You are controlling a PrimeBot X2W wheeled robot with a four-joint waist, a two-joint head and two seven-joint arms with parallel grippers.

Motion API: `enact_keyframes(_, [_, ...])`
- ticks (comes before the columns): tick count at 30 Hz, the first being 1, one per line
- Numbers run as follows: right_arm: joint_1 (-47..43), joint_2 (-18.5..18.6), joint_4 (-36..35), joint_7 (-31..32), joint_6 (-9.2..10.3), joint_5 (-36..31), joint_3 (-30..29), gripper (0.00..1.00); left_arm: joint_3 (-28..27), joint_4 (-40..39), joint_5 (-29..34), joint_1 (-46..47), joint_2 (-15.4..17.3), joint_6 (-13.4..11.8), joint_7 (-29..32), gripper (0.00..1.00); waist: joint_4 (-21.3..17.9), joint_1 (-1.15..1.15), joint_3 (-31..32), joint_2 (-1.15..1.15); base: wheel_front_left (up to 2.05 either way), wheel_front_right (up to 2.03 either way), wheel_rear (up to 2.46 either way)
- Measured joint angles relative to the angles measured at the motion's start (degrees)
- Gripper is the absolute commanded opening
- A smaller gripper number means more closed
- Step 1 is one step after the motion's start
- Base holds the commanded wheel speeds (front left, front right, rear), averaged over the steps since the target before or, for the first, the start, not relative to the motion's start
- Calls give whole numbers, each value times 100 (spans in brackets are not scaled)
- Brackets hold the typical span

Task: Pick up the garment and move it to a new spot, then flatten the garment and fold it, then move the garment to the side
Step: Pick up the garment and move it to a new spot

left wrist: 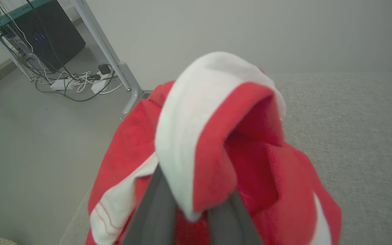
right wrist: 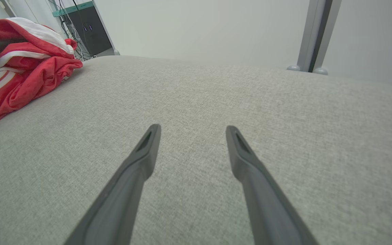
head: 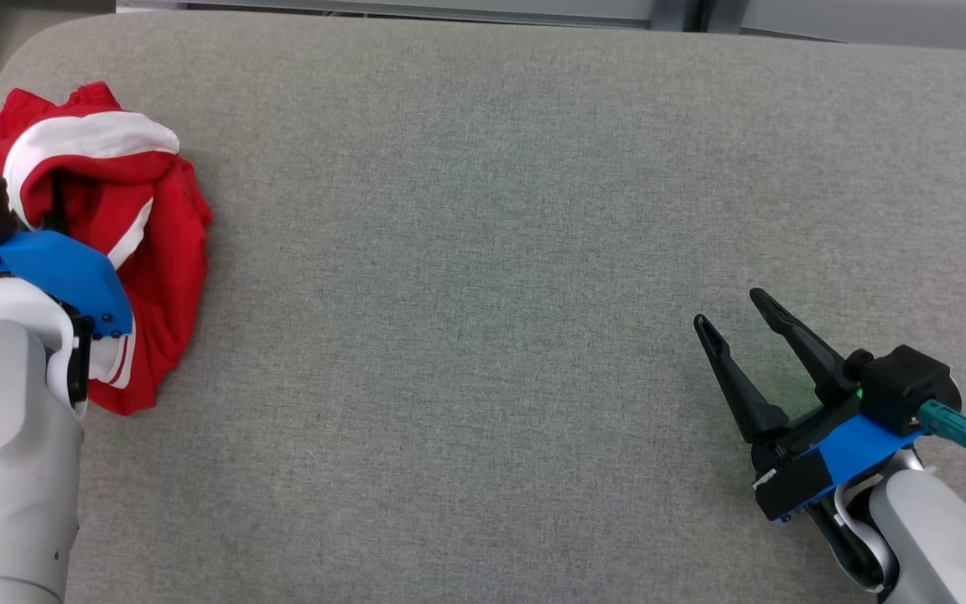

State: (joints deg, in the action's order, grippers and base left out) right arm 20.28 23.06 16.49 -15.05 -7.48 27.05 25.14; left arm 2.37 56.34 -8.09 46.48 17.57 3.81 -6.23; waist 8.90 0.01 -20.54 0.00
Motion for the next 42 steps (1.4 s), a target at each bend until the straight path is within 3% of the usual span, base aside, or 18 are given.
enact_keyframes(3, [3,-49,25,0,0,-4,-24,100,10,10,-47,74,-30,-12,-231,0,-15,0,81,0,0,0,0])
enact_keyframes(10, [-126,-267,137,0,-1,-20,-143,100,363,-261,-14,488,-229,227,-591,0,-57,-1,446,0,0,0,0])
enact_keyframes(16, [-316,-546,238,0,-1,-29,-198,100,903,-719,0,742,-611,331,-721,0,-297,-1,746,0,0,0,0])
enact_keyframes(24, [-509,-748,374,-1,-1,-25,-252,100,2020,-1311,-749,487,-1278,360,-775,0,-1017,-1,1034,0,0,0,0])
enact_keyframes(33, [-703,-840,469,-1,0,-16,-360,100,3004,-1227,-1750,-313,-1468,361,-848,0,-1925,-1,1276,0,0,0,0])
enact_keyframes(34, [-707,-854,475,-1,0,-16,-355,100,3089,-1166,-1827,-421,-1470,361,-850,12,-1995,-1,1305,0,0,0,0])
enact_keyframes(35, [-717,-872,475,-1,0,-16,-354,100,3177,-1115,-1903,-520,-1471,361,-856,49,-2052,-2,1335,0,0,0,0])
enact_keyframes(36, [-740,-887,475,0,0,-16,-356,100,3245,-1048,-2004,-604,-1472,361,-859,100,-2097,-1,1364,0,0,0,0])
enact_keyframes(42, [-862,-934,495,0,0,-15,-565,100,3333,-786,-2158,-1016,-1478,121,-876,100,-2016,-1,1509,0,0,0,0])
